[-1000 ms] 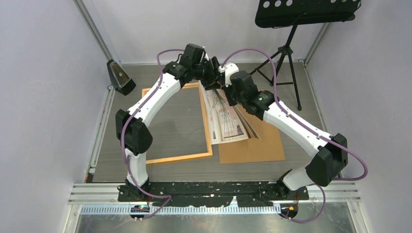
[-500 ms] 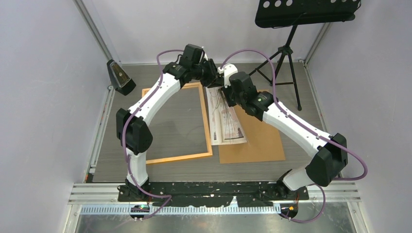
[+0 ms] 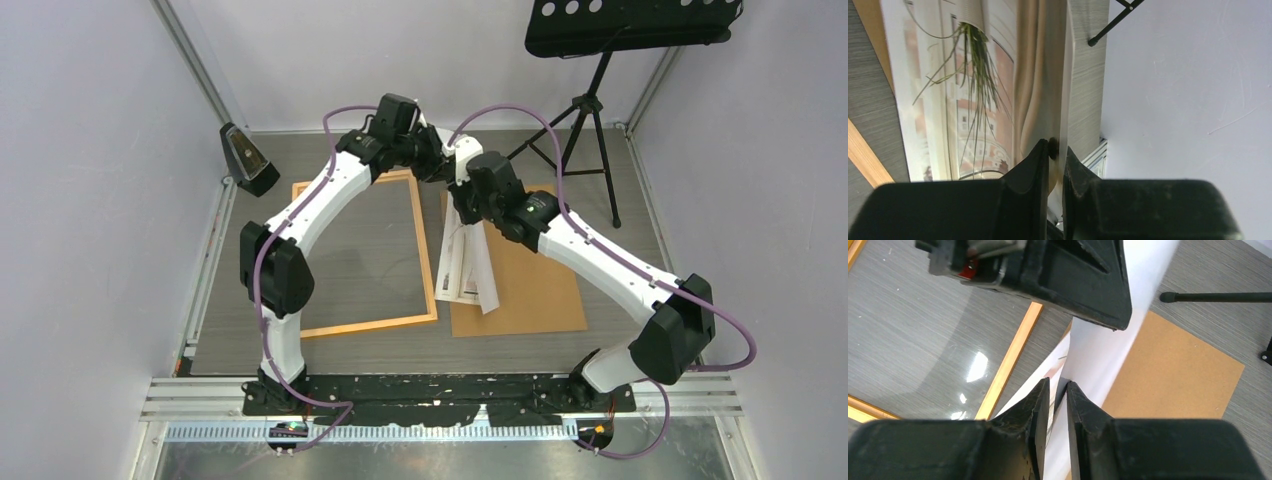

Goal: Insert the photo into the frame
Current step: Turn over the photo from the photo frame.

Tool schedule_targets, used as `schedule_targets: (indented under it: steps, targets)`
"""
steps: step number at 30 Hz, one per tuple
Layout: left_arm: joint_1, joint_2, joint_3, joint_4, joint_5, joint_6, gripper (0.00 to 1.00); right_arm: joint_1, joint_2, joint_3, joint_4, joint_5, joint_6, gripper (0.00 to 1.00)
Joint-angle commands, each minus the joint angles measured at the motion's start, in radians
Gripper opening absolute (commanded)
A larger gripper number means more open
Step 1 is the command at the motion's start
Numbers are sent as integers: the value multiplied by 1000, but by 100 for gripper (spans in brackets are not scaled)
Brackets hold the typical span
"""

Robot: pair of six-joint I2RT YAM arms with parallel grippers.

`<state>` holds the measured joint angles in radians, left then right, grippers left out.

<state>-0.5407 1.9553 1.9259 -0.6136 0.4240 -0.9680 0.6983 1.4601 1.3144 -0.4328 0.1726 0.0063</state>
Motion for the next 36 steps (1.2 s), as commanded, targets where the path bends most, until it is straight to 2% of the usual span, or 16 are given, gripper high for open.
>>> schedule_targets:
  steps: [1,4,7,16,20,26,36]
  targets:
    - [4,-3,-9,72,28,-14,9,24,9,14,37,-30,27,27]
    - [5,-4,-13,75,30,-13,0,26,16,17,35,-34,32,30]
    - [8,-7,-18,78,33,-12,0,27,16,20,32,-35,33,36]
    - [41,-30,-57,82,36,26,0,27,-25,46,8,-49,24,72]
    - [61,-46,-81,94,53,44,0,27,-59,57,-3,-89,21,82]
    - [97,-85,-111,112,103,81,0,0,-108,83,-31,-82,7,85]
    - [216,-198,-184,113,283,166,0,-190,-200,47,-30,-160,42,85]
